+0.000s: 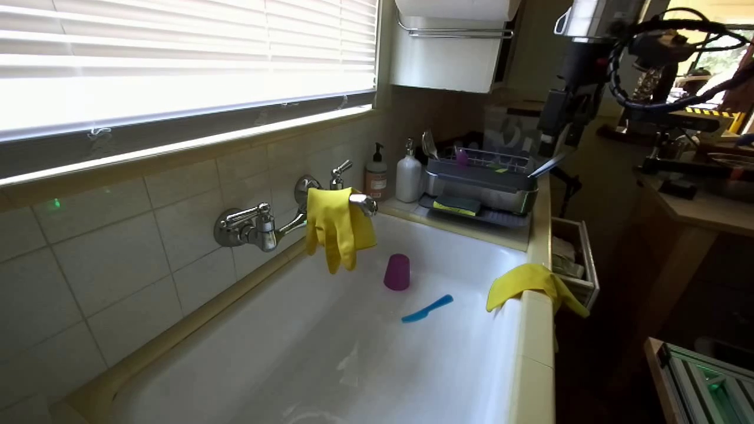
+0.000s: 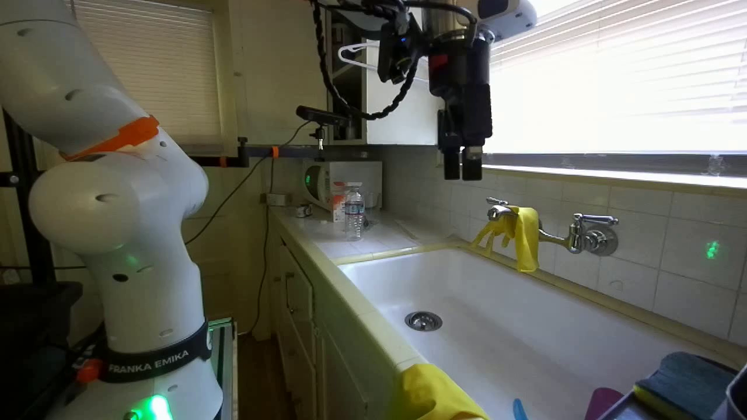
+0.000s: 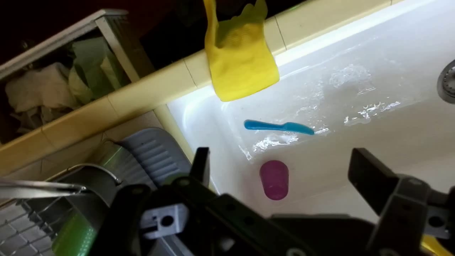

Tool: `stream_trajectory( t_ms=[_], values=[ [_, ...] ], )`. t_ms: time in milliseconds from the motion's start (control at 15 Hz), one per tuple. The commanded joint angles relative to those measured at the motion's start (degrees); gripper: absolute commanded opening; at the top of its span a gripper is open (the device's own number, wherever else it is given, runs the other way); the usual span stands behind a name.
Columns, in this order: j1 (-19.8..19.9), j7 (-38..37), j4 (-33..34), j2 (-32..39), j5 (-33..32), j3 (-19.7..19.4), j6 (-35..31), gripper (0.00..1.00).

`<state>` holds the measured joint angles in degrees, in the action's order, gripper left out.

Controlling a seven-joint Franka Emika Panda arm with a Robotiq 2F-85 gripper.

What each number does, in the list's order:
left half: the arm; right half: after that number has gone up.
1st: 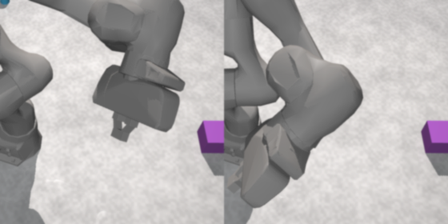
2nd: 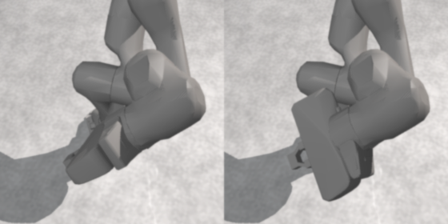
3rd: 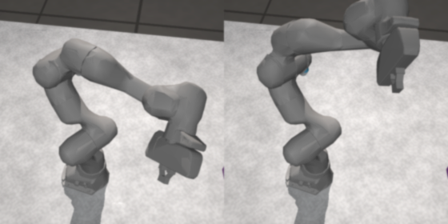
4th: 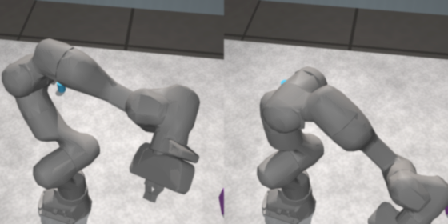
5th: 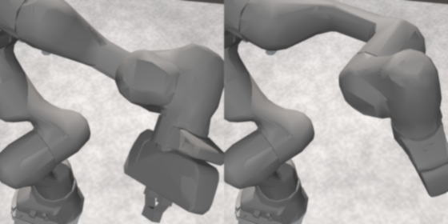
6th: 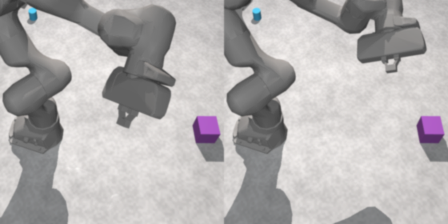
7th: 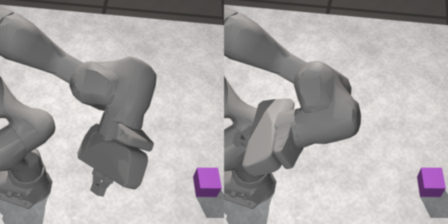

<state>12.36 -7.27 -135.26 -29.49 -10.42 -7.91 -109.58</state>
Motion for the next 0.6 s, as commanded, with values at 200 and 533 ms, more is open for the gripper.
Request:
stream_trajectory(
  t_ms=[200, 533],
  values=[
    [-0.4, 0.1, 3.3, 14.8, 9.7, -3.9, -5.5, 1.0],
    [-0.2, 3.4, 3.8, 22.7, 14.2, -4.9, -8.9, 1.0]
  ],
)
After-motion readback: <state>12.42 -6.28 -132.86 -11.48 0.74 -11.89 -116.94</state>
